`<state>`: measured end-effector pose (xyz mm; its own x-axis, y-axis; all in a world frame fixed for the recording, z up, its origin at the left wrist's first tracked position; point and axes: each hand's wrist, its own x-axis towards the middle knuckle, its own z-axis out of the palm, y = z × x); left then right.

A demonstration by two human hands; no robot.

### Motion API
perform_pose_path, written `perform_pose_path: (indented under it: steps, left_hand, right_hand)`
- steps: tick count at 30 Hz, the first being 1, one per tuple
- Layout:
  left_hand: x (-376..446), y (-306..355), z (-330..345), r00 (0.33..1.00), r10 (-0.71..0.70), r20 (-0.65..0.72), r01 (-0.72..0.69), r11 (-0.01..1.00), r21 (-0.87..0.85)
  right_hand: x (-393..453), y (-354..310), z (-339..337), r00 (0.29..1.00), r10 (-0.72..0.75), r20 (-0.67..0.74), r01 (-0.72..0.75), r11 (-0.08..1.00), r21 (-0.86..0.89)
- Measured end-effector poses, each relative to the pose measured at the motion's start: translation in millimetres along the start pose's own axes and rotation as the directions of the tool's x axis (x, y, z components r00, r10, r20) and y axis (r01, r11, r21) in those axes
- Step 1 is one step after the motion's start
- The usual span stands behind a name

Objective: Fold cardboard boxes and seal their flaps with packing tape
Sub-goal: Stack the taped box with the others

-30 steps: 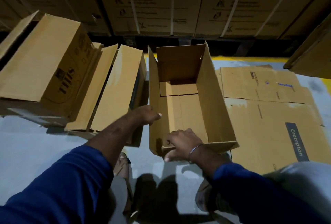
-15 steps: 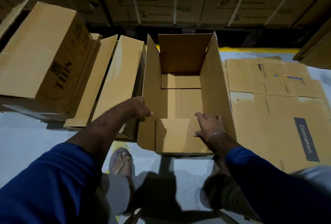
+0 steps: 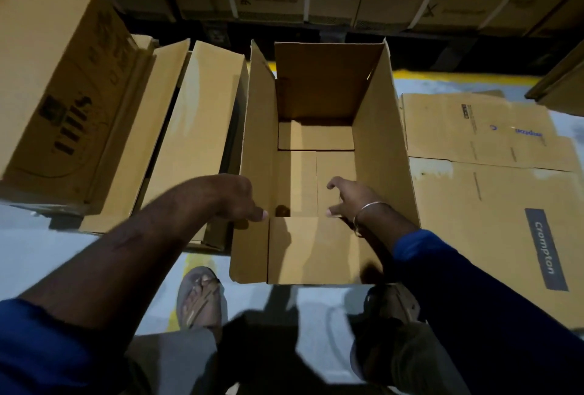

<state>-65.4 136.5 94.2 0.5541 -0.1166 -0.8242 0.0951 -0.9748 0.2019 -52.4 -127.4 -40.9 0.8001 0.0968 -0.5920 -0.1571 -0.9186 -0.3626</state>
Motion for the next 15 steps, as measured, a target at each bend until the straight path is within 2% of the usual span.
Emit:
perform_pose_path:
  steps: [3,6,8,10,12,15]
  left_hand:
    - [-3,3,0,1.000,0.002,-0.001,-0.002,1.000,0.021]
    - [-3,4,0,1.000,0.001,0.001,-0.001,0.999,0.047]
    - [-2,1,-1,1.000,-0.001,0.004,0.001,0.998,0.063]
    - [-1,-1,-3,1.000,-0.011,0.005,0.011,0.994,0.113]
    - [0,0,-3,0.999,-0.032,0.020,0.028,0.984,0.174]
    - [2,-2,-3,0.999,-0.044,0.010,0.042,0.980,0.194]
  right_hand:
    - [24,-12,-21,0.976,-0.083,-0.200,0.091,0.995,0.032]
    - [58,-24,-55,0.881,-0.221,-0.417,0.169,0.973,-0.158]
    - [82,-38,-82,0.813,-0.289,-0.505,0.181,0.950,-0.253]
    - [106,-52,-108,0.787,-0.271,-0.554,0.155,0.957,-0.247]
    - [128,-60,-135,0.797,-0.213,-0.565,0.093,0.968,-0.234]
    - [154,-63,-174,0.833,-0.164,-0.528,-0.020,0.945,-0.326]
